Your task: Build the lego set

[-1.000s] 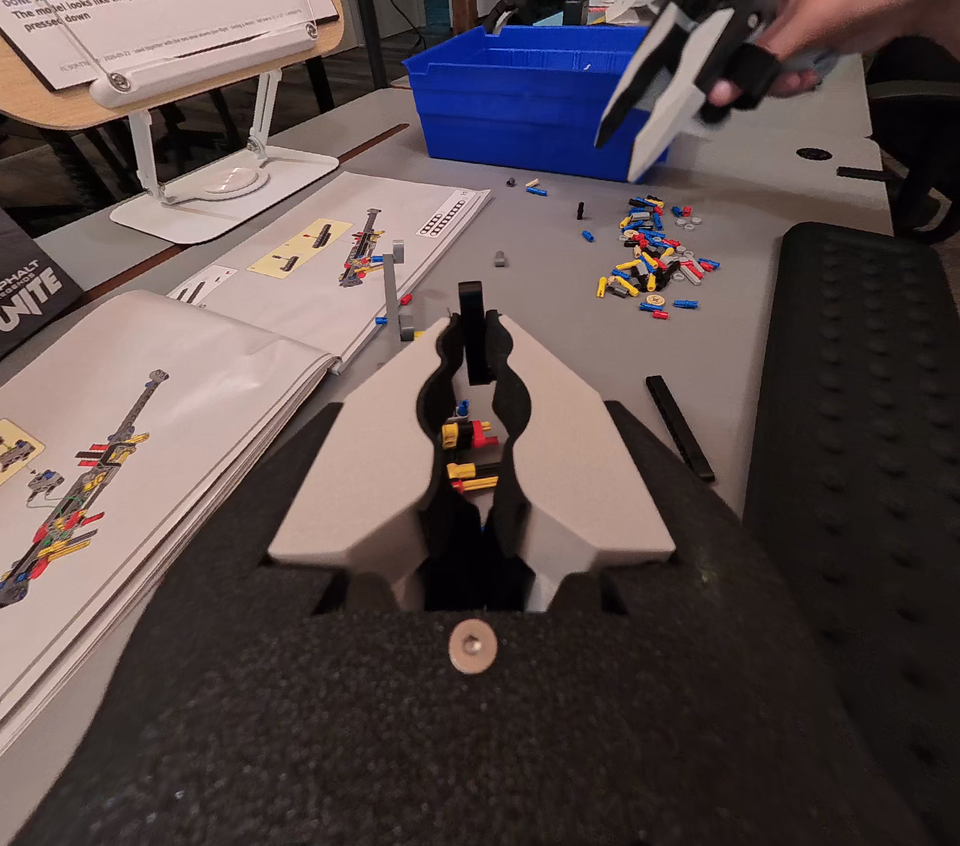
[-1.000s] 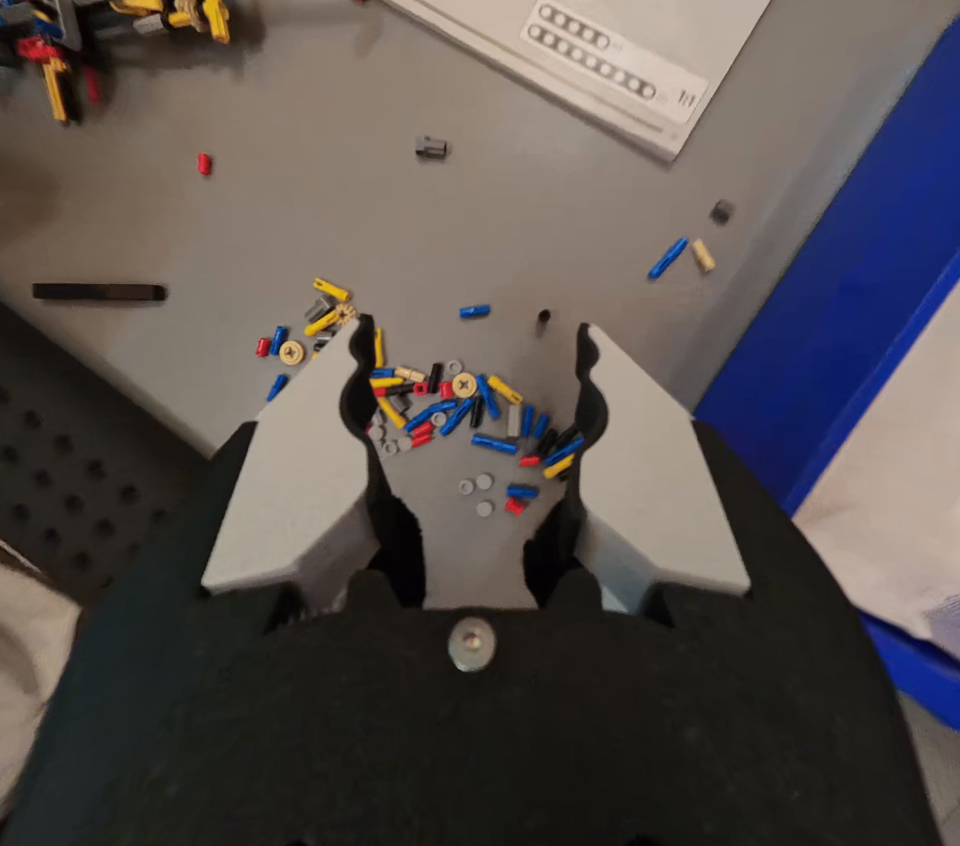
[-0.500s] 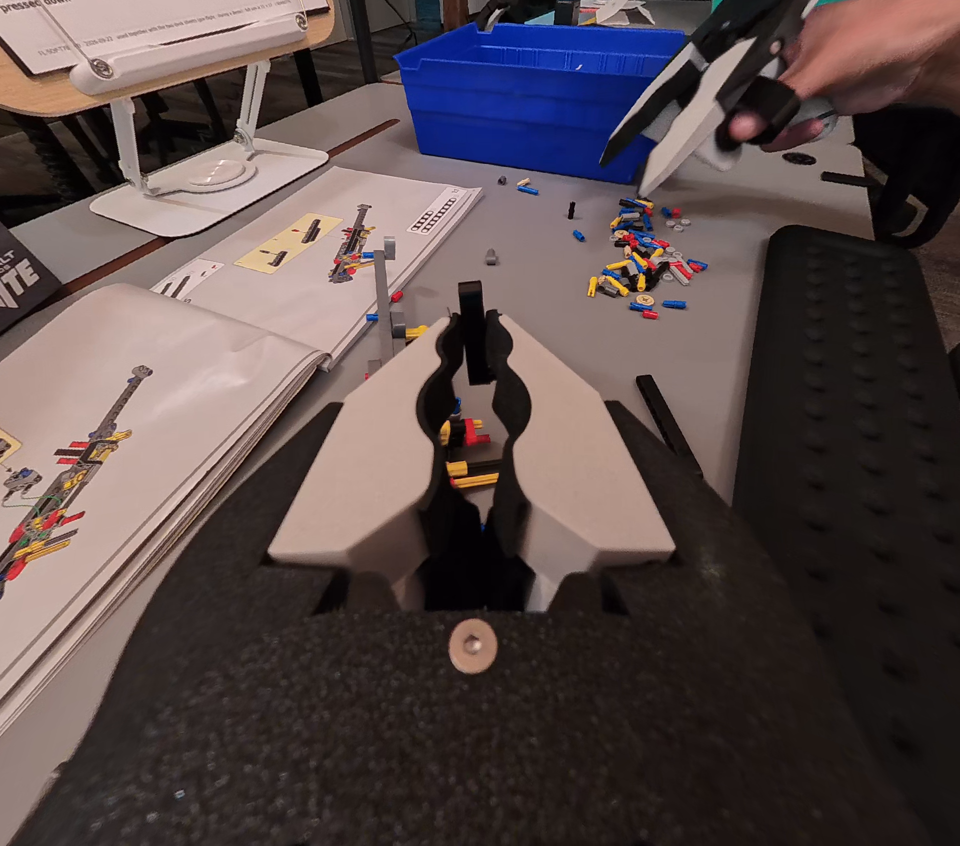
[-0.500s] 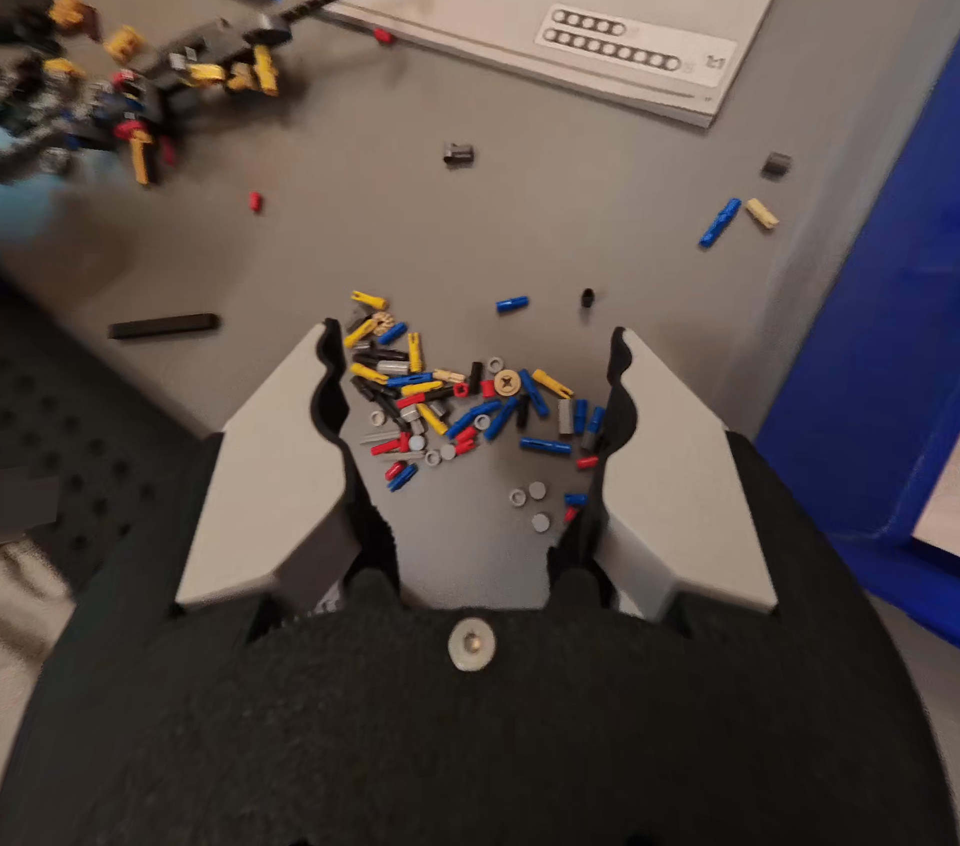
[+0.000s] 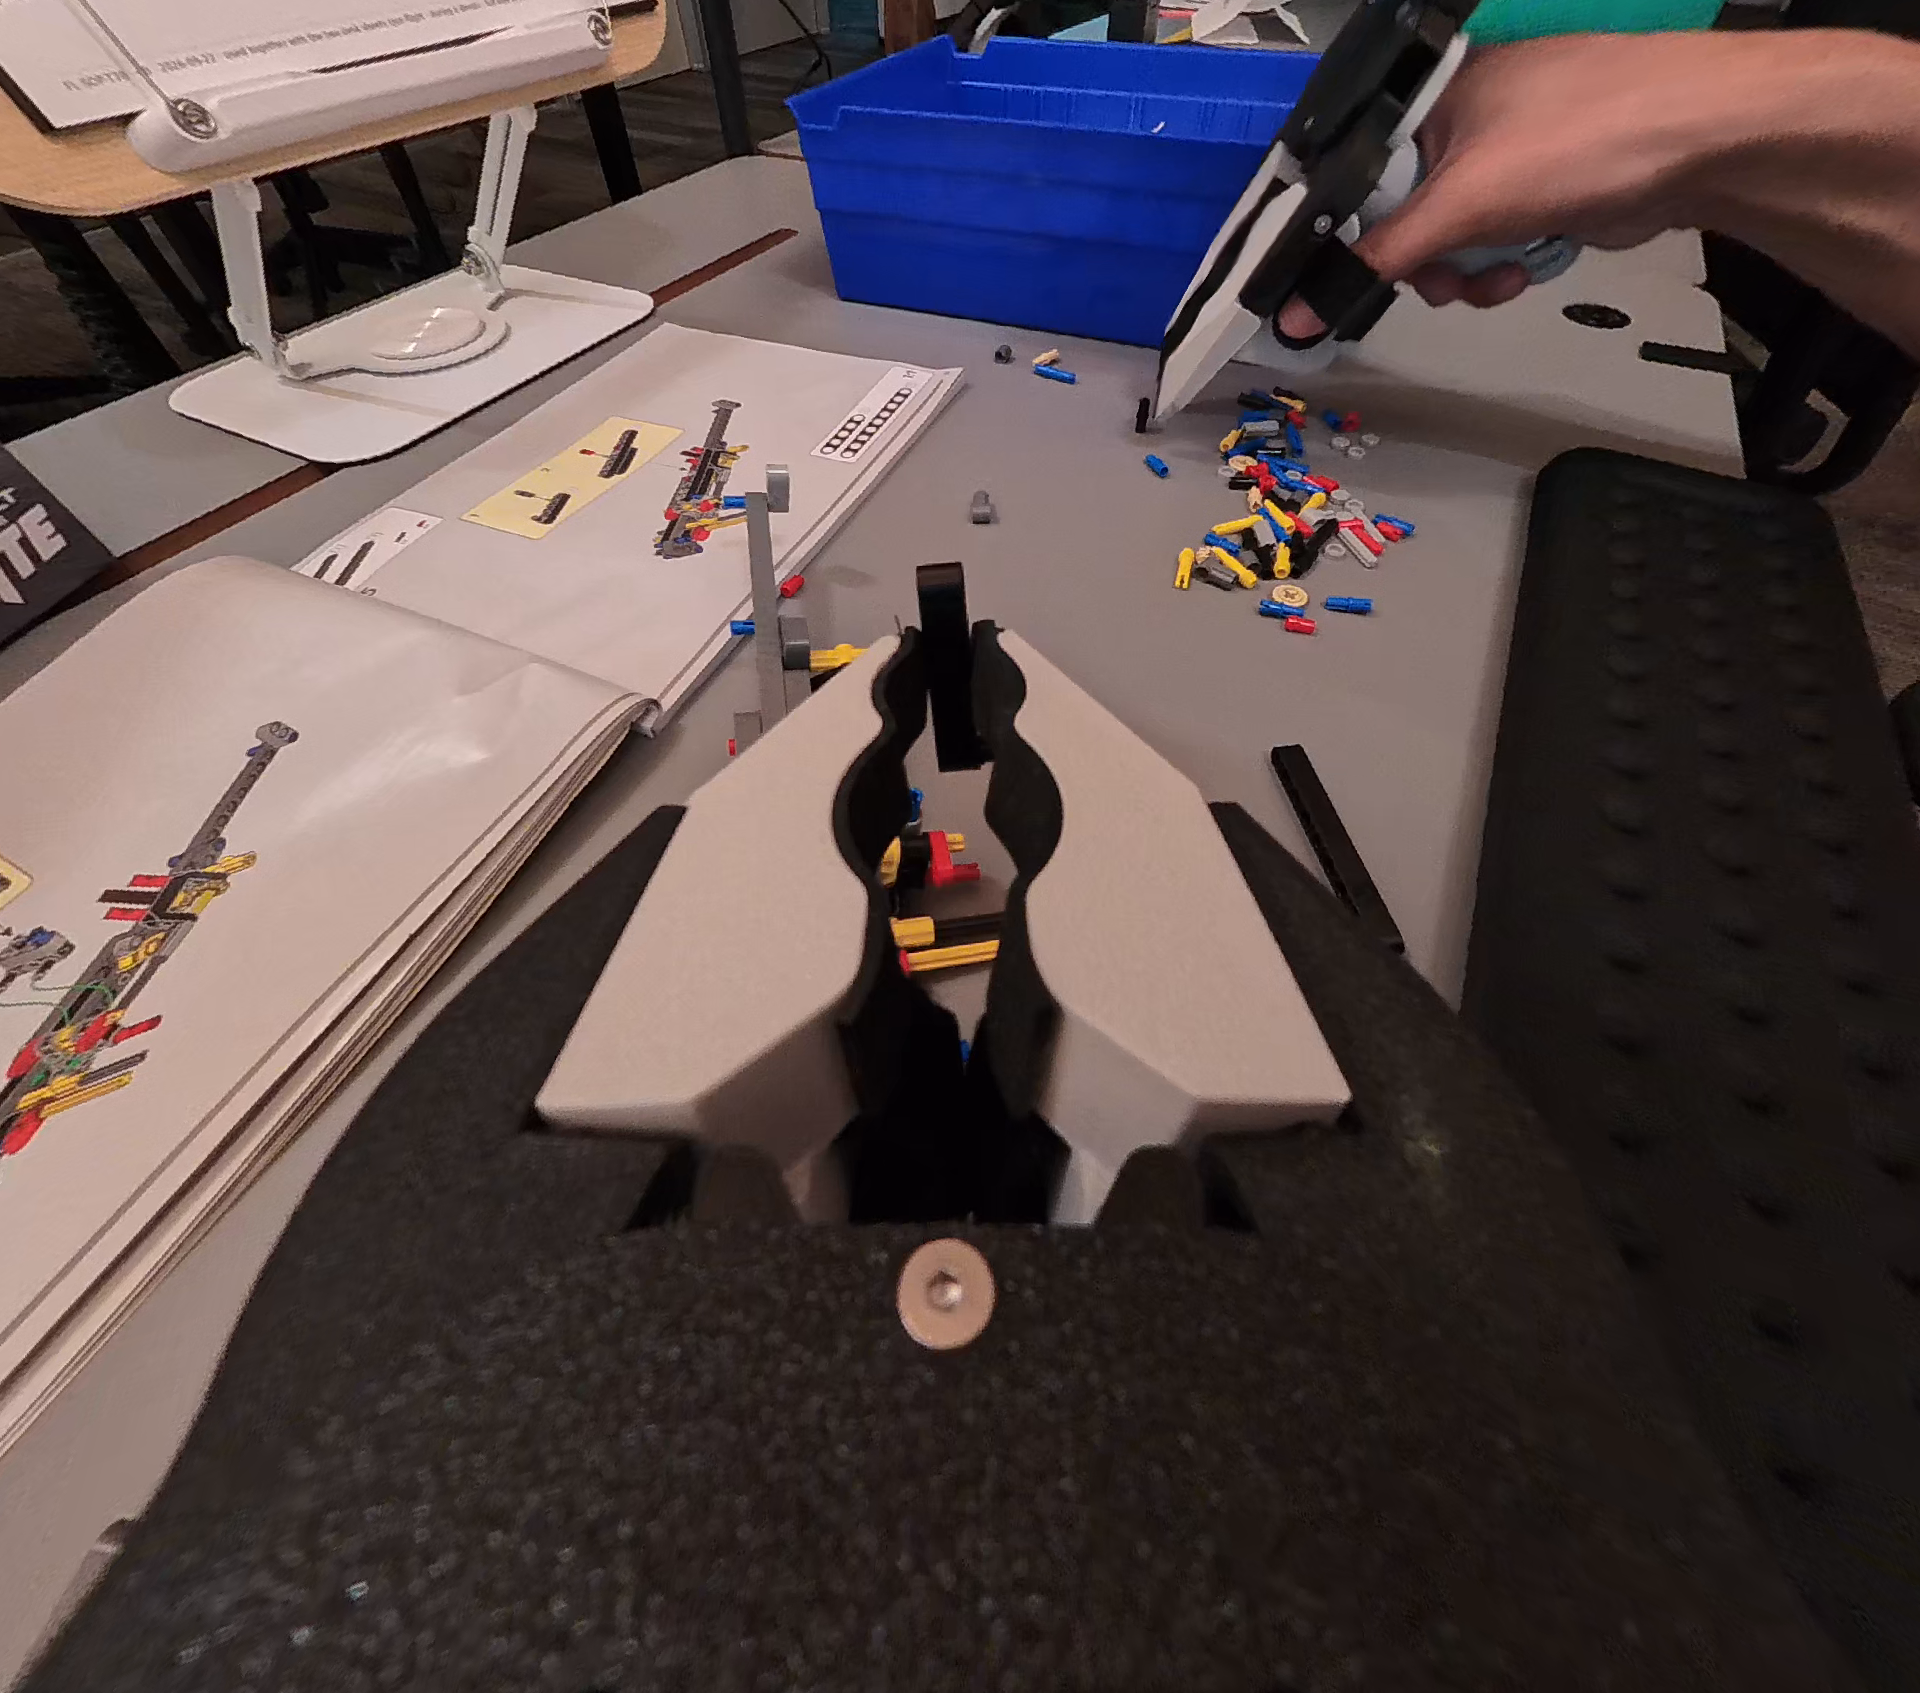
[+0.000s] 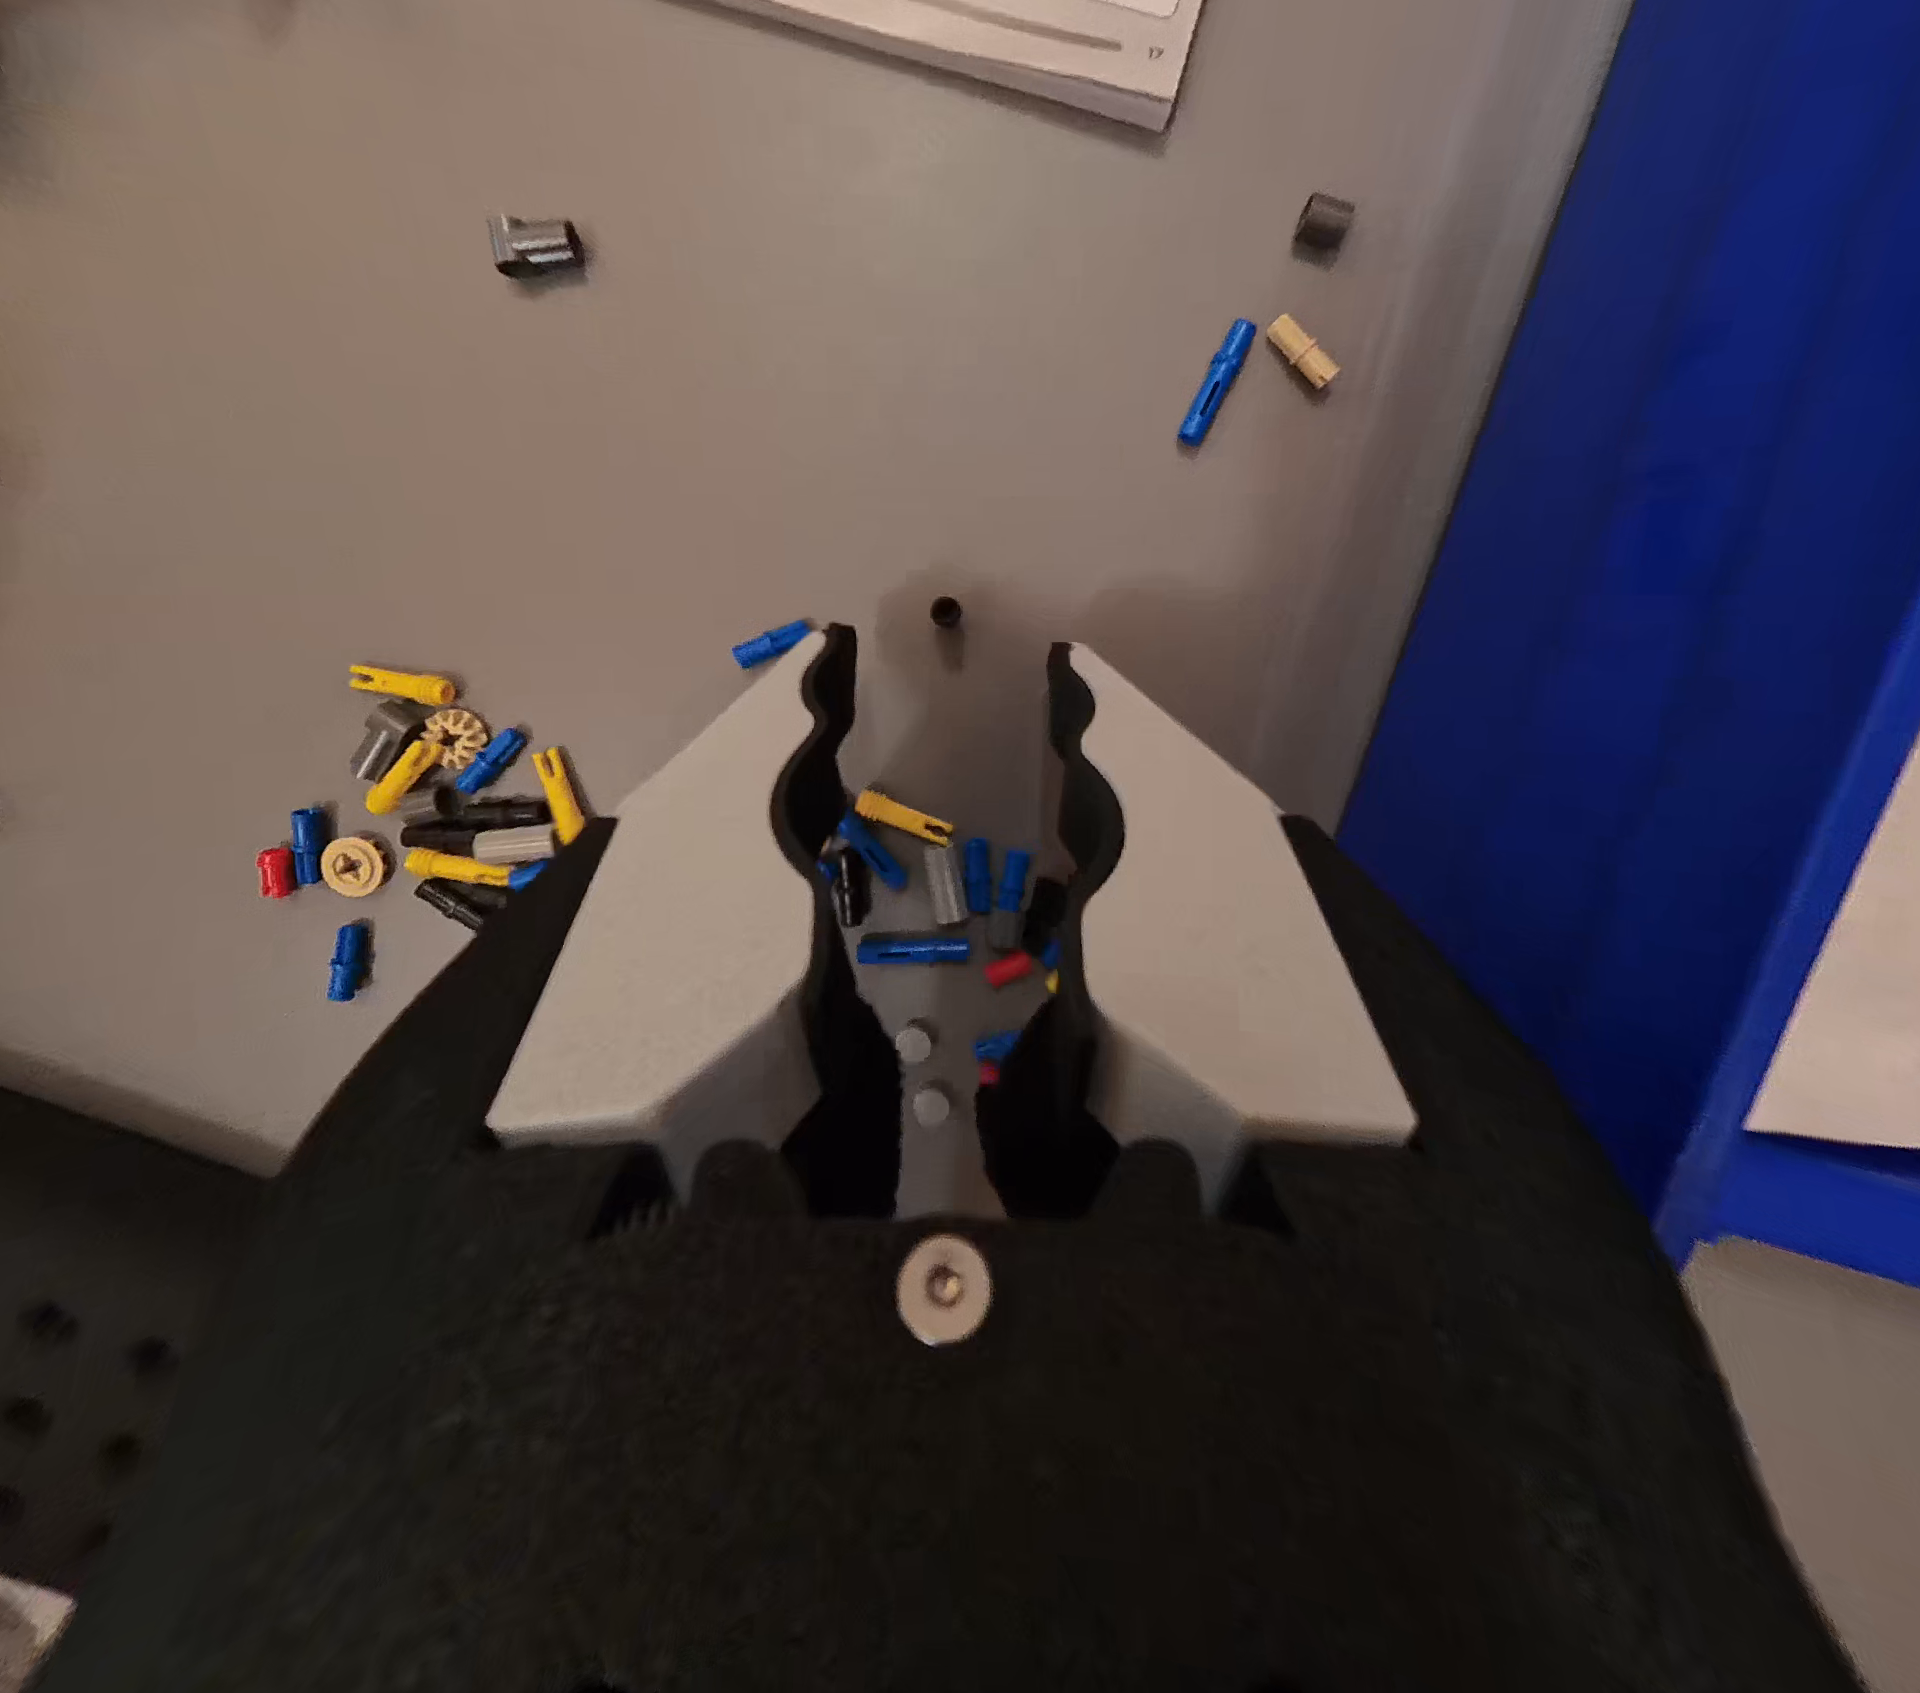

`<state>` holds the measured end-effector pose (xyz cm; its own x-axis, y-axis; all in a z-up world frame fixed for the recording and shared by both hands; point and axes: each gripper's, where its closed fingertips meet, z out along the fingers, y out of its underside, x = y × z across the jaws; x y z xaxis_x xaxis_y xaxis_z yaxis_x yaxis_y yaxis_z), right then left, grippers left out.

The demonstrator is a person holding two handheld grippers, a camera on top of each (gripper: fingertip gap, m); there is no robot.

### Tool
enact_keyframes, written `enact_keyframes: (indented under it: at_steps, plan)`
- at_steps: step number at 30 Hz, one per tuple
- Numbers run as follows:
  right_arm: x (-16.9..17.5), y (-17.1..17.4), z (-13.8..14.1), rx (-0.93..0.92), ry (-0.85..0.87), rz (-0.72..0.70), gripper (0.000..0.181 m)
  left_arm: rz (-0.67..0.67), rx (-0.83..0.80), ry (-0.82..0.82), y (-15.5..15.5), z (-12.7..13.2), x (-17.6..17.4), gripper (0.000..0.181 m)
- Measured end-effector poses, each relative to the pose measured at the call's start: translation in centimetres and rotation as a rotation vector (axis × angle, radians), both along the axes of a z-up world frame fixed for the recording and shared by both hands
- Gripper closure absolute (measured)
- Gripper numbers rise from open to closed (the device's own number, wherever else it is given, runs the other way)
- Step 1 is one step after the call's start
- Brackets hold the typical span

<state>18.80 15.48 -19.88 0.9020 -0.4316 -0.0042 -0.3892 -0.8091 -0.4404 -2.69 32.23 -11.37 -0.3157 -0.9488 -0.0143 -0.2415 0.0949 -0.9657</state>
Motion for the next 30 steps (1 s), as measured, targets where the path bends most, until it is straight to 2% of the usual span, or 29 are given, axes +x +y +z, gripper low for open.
enact_keyframes:
  at_steps: [10, 19, 30]
  plan:
    - [0.4, 0.9, -0.2, -0.12, 0.163, -0.004, 0.157, 0.004, 0.004, 0.0, 0.2, 0.0, 0.0, 0.175]
    - [1.0, 0.0, -1.0, -0.223, 0.161, 0.012, 0.161, 0.001, 0.022, 0.001, 0.0, -0.1, 0.0, 0.175]
    - [0.6, -0.1, -1.2, -0.227, 0.18, 0.024, 0.162, 0.004, 0.035, 0.002, 0.0, -0.3, 0.0, 0.175]
